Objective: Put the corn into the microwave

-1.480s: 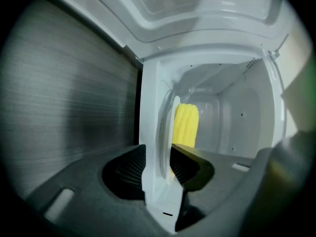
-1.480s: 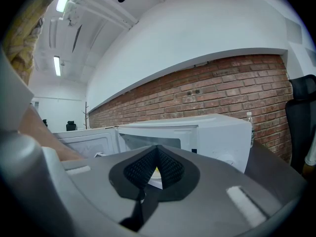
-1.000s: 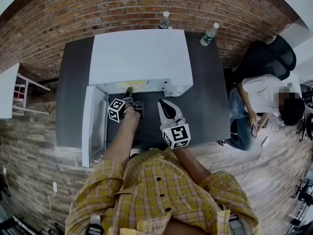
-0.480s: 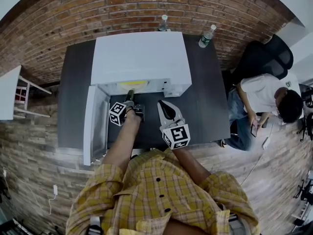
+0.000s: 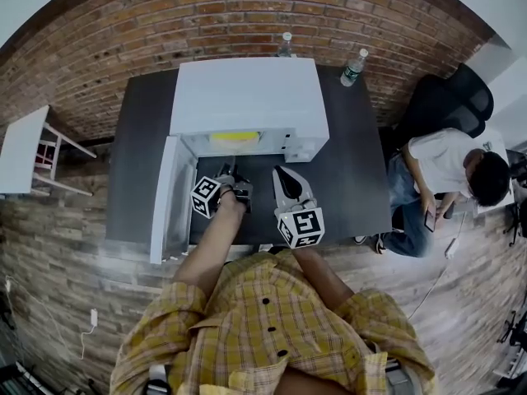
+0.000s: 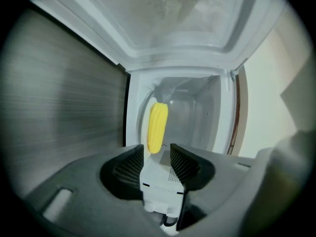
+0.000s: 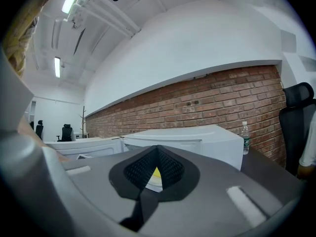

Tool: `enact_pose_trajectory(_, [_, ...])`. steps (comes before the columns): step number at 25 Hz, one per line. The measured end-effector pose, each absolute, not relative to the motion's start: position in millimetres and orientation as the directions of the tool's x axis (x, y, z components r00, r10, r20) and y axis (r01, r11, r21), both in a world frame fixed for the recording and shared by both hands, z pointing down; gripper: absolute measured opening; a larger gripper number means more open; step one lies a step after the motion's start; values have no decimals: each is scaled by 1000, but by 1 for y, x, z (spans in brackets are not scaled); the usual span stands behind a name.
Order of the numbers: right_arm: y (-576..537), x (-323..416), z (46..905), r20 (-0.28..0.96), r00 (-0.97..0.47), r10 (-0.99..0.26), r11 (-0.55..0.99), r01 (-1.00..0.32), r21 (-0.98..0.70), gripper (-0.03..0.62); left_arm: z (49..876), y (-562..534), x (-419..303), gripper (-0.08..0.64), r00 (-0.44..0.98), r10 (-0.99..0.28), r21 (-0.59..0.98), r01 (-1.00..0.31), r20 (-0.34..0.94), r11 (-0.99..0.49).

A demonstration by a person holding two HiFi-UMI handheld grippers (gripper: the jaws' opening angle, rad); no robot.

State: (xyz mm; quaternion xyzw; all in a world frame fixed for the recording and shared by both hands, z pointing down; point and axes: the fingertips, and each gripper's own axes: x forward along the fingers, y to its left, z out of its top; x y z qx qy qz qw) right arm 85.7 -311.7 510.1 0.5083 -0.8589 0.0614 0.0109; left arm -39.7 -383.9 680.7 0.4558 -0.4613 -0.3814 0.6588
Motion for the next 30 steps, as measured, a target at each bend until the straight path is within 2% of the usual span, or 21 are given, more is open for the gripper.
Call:
enact_pose_trajectory(4, [-300, 78, 504, 73, -480, -874, 473, -876, -100, -5, 656, -364, -39, 172, 309, -927, 964, 91, 212, 251])
enact_pose_trajectory(14, [-269, 61, 493, 64, -471, -880, 460, -878, -134, -5, 599, -323, -36, 104, 393, -913, 985, 79, 109, 151])
enact_pose_trajectory(21, [-251, 49, 494, 77, -477, -876, 464, -874, -145, -5, 574, -298, -38, 0, 440, -895, 988, 93, 71, 124])
enact_pose_trajectory(23, [-247, 48, 495, 80, -472, -878, 458, -877, -147, -5, 566, -292, -38, 0, 454, -889, 990, 91, 58, 112])
enact_pose_trajectory(30, [-233, 48, 493, 86, -458, -885, 442, -883, -154, -5, 544, -270, -32, 0, 528, -848, 999, -53, 35, 8])
